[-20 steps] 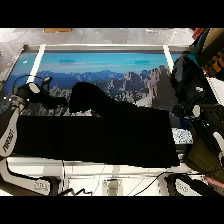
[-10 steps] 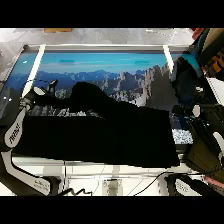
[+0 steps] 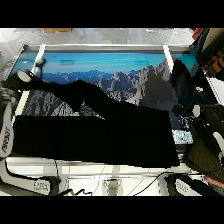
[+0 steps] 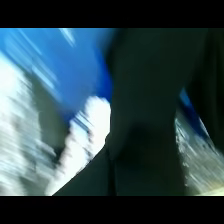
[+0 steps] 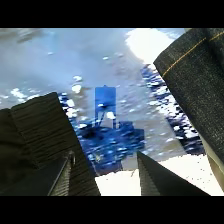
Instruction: Fold the clothes and pants, and hang the long-sleeved shirts on hangers.
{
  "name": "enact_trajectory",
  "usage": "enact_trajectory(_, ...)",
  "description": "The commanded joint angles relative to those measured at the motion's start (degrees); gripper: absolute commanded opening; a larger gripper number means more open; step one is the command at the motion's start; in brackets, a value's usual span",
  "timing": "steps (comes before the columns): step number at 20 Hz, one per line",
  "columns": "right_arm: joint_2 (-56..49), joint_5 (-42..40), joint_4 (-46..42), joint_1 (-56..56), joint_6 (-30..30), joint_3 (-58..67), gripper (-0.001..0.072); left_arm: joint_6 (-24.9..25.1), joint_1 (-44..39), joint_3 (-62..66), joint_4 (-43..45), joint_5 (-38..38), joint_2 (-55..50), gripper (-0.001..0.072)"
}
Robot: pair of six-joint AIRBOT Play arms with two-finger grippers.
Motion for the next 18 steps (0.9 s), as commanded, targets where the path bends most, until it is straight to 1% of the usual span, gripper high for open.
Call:
enact_trajectory(1, 0.0, -0.48, -2.43, 0.0, 0.02, 0.02, 0.0435, 0.24, 0.17, 7.74, 13.29, 8.02, 6.62, 0.001)
enact_trajectory(3, 0.0, -2.08, -3.69, -0.04, 0.07, 0.02, 0.0433, 0.24, 0.17, 7.82, 15.23, 14.88, 10.05, 0.0011)
enact_trajectory(4, 0.0, -3.1, -3.61, -0.04, 0.07, 0.02, 0.0431, 0.24, 0.17, 7.82, 16.0, 16.96, 11.13, 0.001)
enact_trajectory(5, 0.0, -4.09, -3.61, -0.04, 0.09, 0.02, 0.0383, 0.24, 0.17, 7.82, 16.61, 18.08, 11.93, 0.001)
enact_trajectory(7, 0.0, -5.4, -3.54, -0.04, 0.11, 0.02, 0.0076, 0.24, 0.17, 7.8, 18.25, 17.84, 12.35, 0.0011)
enact_trajectory(8, 0.02, -6.16, -3.3, -0.04, 0.2, 0.02, 0.0047, 0.24, 0.17, 7.8, 19.28, 16.48, 12.15, 0.0011)
enact_trajectory(13, 0.02, -6.51, -3.06, -0.04, 0.24, 0.02, 0.0043, 0.24, 0.33, 7.78, 28.94, 4.35, 8.35, 0.0011)
enact_trajectory(14, 0.0, -6.47, -3.04, -0.04, 0.24, 0.02, 0.0013, 0.24, 0.72, 7.78, 30.1, 1.4, 6.88, 0.0011)
enact_trajectory(16, 0.0, -5.95, -2.84, -0.04, 0.2, 0.0, 0.0014, 0.24, 2.34, 7.76, 30.18, -3.15, 3.45, 0.001)
enact_trajectory(17, 0.0, -5.11, -1.97, -0.04, -0.52, 0.02, 0.0014, 0.24, 3.34, 7.76, 30.18, -4.57, 1.53, 0.0011)
enact_trajectory(18, 0.02, -4.15, 0.63, -0.04, -3.67, 0.02, 0.0013, 0.22, 4.37, 7.76, 30.18, -5.75, -0.39, 0.0011)
